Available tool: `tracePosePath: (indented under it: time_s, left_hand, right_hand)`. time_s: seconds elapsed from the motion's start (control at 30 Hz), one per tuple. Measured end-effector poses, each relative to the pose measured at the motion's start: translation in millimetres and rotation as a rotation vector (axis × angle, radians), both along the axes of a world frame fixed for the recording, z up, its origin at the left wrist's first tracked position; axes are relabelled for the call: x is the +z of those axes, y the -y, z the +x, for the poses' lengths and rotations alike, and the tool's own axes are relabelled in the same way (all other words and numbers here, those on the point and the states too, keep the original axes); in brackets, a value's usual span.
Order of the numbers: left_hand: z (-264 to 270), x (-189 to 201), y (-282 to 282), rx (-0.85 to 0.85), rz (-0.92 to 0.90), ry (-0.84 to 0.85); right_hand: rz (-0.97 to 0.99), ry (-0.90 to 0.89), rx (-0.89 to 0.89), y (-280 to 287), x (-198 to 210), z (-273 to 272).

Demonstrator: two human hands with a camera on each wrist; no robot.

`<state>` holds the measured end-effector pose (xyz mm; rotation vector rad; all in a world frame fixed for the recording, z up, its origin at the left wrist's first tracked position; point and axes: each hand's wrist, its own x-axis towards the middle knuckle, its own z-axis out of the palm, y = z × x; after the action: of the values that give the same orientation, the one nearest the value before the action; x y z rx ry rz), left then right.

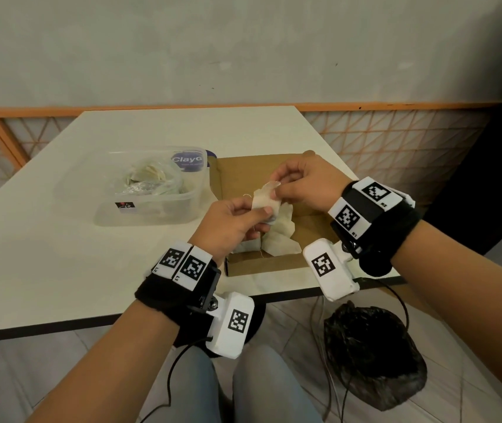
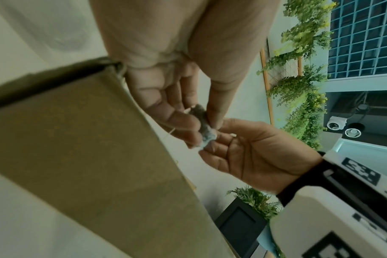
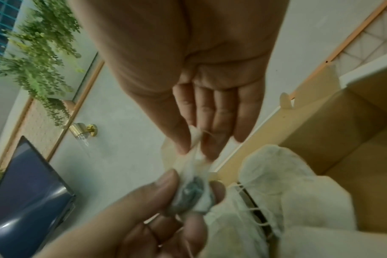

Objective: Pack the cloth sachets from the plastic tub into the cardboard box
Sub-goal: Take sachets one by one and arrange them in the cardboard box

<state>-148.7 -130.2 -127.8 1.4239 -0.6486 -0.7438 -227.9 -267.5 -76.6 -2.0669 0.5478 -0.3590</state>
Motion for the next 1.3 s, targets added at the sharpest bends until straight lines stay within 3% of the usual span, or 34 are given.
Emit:
tracePosePath:
  time_s: [0.07,0.23,0.33,0.47,0.6,0.77,0.9,1.1,1.23,1.3]
  left_hand:
    - [1.6,-1.5,-0.6,0.032,-0.02,-0.029]
    - [3.5,-4.4,2.3,0.079,-0.027,-0.037]
    - [4.4,-5.4,5.4,0.091,0.006,-0.022]
    - [7.1,-3.3,7.9,0.133,0.042,-0.077]
    - [7.6,0.8,8.0,0.165,0.038,-0.166]
    - [6.8,0.4,8.9,0.107,0.09,-0.07]
    - [3.8,2.8,8.2,0.083,0.106,0.003]
    - [1.1,3.5,4.7,0.035,0.022,-0.085]
    - [3.5,3.5,5.4,-0.021,0.043,-0.087]
    - [3.9,0.9,4.5,-0.028,0.06,-0.071]
  right_hand:
    - [-0.108,-0.077,-0.093,2.8,-8.1,-6.6]
    - [-0.407,-0.669,-0.032,-0.3,-41.7,-20.1]
    - [-0.491,-0.716,0.029,-7.2,-48.4,-16.9]
    - [-0.374,-0.636,0.048,-4.7,-39.9,-16.3]
    - [-0.285,-0.326,0.068,-6.7,-8.1,-27.6]
    - [-0.098,-0.113,0.159,-16.7,24.3,-27.6]
    - [-0.126,-0.058,0.124,-20.6,21.4,-11.8]
    - [-0.325,-0.058,-0.017,-17.0,-1.3,5.0]
    - [-0.29,-0.081,0.008,-17.0,-7.2,9.5]
    - [-0.245,-0.047,-0.09,-11.9,-10.4,10.7]
